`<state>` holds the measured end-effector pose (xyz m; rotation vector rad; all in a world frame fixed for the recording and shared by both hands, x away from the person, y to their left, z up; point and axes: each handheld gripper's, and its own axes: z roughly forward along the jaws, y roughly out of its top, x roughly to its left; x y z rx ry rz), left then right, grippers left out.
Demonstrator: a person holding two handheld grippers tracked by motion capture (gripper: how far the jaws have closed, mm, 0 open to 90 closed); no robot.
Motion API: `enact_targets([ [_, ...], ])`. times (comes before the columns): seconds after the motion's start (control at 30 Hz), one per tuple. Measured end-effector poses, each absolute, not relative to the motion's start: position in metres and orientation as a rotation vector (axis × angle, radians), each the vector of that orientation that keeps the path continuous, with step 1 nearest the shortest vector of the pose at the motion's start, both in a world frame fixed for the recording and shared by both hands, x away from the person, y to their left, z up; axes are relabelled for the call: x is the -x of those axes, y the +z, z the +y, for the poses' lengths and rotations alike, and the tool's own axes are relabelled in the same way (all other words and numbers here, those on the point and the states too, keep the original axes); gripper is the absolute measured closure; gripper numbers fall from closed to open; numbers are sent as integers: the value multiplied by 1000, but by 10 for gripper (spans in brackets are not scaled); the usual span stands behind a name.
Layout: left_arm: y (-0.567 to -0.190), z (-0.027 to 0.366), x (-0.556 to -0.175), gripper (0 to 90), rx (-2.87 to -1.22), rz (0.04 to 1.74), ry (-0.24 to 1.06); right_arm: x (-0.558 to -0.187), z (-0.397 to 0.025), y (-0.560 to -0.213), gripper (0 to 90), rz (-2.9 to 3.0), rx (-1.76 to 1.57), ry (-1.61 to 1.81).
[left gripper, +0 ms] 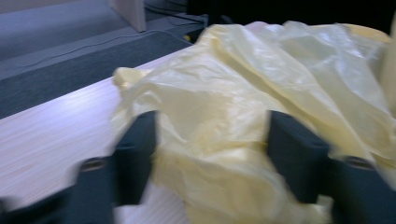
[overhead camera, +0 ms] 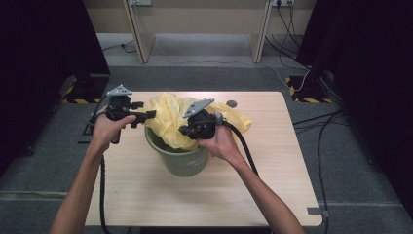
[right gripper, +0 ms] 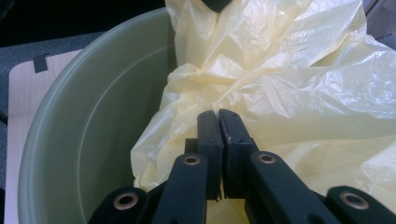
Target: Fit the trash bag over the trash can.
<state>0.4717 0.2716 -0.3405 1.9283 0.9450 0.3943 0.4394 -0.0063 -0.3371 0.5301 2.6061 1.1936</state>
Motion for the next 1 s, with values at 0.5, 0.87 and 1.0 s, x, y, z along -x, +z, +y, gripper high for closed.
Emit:
enact_targets([
  [0.5,-325,251,-443,820,-1975,766,659,-426,-78,-283,312,2244,-794,1259],
  [0.87,-329,232,-432,817,-2028,677,602,-454,-78,-323,698,2393,-827,1279],
  [1.0,-334,219,-426,809,-2075,632,573,-450,-44,-326,778,2486,-710,1243],
])
